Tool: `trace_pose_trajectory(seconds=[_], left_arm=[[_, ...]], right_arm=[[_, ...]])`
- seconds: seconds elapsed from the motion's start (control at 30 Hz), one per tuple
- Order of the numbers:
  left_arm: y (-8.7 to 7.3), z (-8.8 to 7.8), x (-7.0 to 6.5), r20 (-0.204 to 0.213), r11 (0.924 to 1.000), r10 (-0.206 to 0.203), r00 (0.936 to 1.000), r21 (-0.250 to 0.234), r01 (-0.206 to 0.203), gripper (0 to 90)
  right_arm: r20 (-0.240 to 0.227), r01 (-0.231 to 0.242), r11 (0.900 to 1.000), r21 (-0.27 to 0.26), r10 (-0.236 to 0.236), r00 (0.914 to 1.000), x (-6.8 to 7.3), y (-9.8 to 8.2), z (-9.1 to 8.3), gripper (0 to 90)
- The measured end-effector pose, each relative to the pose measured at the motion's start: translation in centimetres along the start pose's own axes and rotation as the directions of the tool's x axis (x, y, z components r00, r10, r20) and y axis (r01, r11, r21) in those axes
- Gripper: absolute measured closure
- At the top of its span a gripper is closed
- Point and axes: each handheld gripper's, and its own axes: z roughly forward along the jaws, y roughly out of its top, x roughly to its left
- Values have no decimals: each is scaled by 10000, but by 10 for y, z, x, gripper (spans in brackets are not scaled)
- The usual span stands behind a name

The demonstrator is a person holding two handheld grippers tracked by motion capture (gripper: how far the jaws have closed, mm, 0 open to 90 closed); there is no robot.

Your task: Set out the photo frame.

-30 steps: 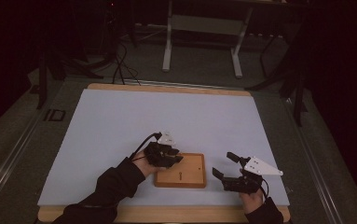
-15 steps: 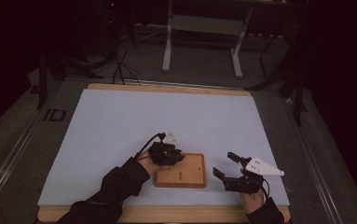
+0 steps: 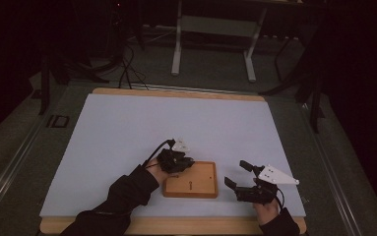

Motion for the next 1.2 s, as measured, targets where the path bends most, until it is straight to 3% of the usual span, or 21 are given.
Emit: trace_pose_trajectory(seconds=[0.23, 0.63, 0.87, 0.9, 1.2], left_arm=[[5, 2, 2, 113, 9992, -51, 9999, 395, 46, 845], [8, 2, 9, 497, 9975, -358, 9981, 630, 327, 848], [10, 3, 12, 678, 9957, -433, 9968, 842, 375, 848], [11, 3, 12, 712, 9955, -472, 9963, 854, 411, 848], [12, 4, 16, 958, 9940, -679, 9931, 916, 592, 849]], right_arm=[[-3, 168, 9995, 262, -168, 9999, 2, 0, 3, 136], [-104, 173, 9995, 247, -171, 9998, 3, 1, 2, 134], [245, 350, 9991, 236, -356, 9991, 4, 4, 1, 128], [-11, 357, 9992, 167, -357, 9994, 5, 4, 0, 118], [-671, 1604, 9847, 680, -1559, 9855, 17, 6, 3, 118]])
